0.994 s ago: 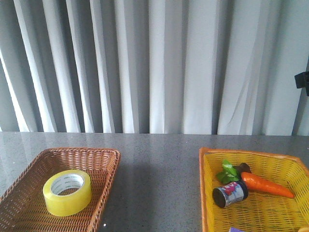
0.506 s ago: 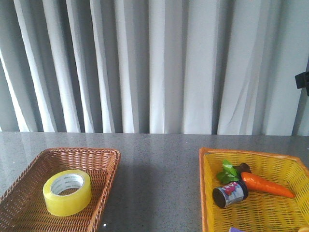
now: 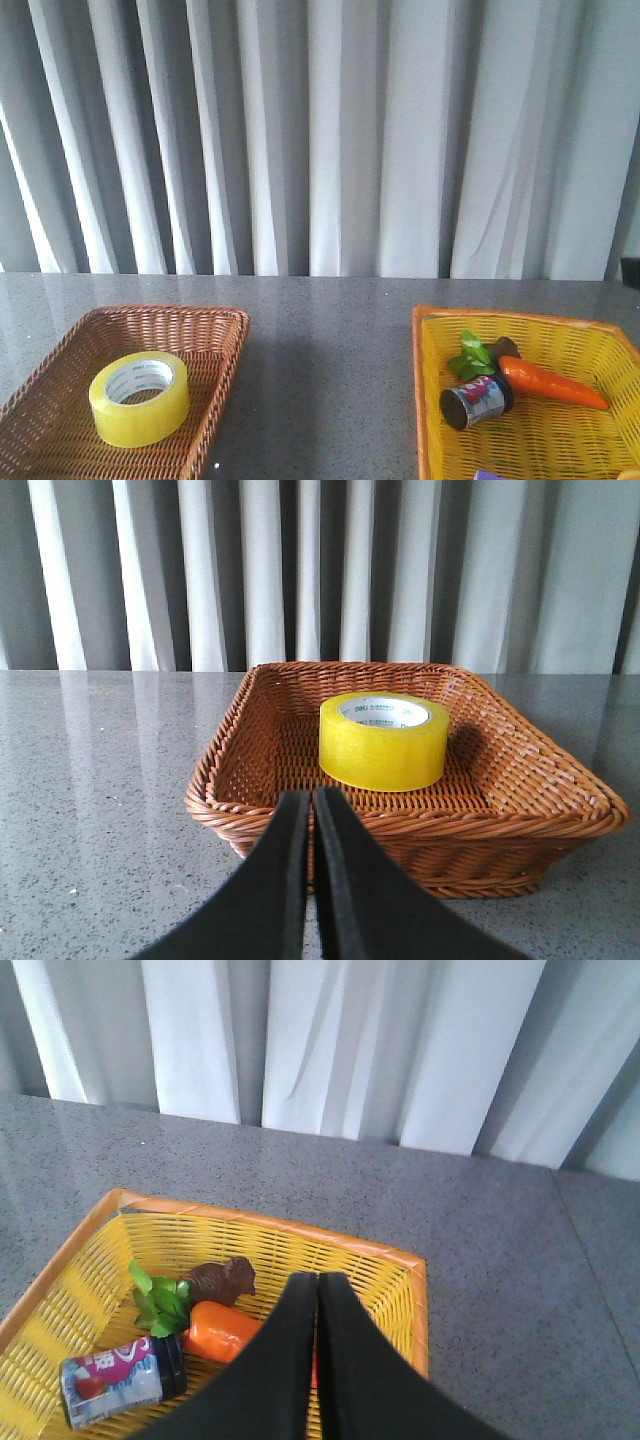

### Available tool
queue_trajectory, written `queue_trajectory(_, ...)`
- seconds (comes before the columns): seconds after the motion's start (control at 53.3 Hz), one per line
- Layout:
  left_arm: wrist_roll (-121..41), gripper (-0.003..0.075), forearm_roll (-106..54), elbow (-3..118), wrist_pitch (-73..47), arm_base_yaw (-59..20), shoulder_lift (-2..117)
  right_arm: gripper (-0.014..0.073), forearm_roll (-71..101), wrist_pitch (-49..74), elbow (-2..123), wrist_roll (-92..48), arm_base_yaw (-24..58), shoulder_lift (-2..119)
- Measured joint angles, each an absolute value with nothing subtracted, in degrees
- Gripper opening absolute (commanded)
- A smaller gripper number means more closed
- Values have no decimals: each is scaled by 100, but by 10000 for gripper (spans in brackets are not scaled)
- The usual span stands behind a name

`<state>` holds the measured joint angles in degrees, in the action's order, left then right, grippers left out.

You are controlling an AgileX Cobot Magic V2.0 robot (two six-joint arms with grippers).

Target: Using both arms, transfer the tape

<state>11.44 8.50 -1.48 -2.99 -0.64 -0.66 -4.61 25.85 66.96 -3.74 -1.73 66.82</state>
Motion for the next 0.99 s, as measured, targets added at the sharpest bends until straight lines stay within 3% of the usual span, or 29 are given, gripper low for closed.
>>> queue_trajectory(0.188, 1144, -6, 850, -148, -299, -64, -66, -8, -755, 1569, 4755, -175, 119, 4998)
queue_trajectory(0.563, 1153, -6, 850, -148, -299, -64, -66, -8, -808, 1076, 1987, 102, 119, 2038)
queue_trajectory(0.994, 1157, -6, 850, -148, -299, -64, -66, -8, -652, 619, -106, 901, 119, 114)
